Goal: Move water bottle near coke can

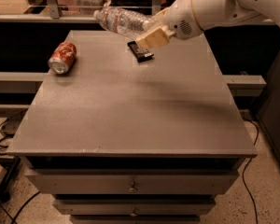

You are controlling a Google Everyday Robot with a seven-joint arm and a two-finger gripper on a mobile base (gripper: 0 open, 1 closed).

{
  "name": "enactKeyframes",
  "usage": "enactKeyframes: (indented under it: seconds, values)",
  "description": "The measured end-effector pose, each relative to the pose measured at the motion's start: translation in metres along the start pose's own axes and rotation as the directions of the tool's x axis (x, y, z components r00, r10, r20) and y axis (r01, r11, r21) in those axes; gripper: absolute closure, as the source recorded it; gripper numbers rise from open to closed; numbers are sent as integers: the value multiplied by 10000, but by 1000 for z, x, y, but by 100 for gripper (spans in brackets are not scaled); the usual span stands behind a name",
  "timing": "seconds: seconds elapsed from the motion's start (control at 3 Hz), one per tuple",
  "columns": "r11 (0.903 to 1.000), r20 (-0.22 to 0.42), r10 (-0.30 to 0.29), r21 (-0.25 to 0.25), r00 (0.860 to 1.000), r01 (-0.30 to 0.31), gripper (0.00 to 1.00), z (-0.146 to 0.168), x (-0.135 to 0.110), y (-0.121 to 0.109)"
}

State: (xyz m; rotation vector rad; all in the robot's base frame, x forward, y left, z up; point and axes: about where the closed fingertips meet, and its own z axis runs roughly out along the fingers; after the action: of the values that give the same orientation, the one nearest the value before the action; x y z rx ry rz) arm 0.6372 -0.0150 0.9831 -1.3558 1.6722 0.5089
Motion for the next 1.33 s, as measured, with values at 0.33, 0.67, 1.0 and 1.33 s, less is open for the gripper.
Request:
enactKeyframes:
  seconds: [0.33,0.67,1.0,1.33]
  values:
    - [9999,99,-77,-122,9999,78,100,1,-6,0]
    - [9995,119,124,-279,9999,-121,100,7,-5,1]
    - [9965,439,-68,-827,9990,104,100,35,-21,16]
    - [9867,640,1,-1624,9979,103,100,79,-27,30]
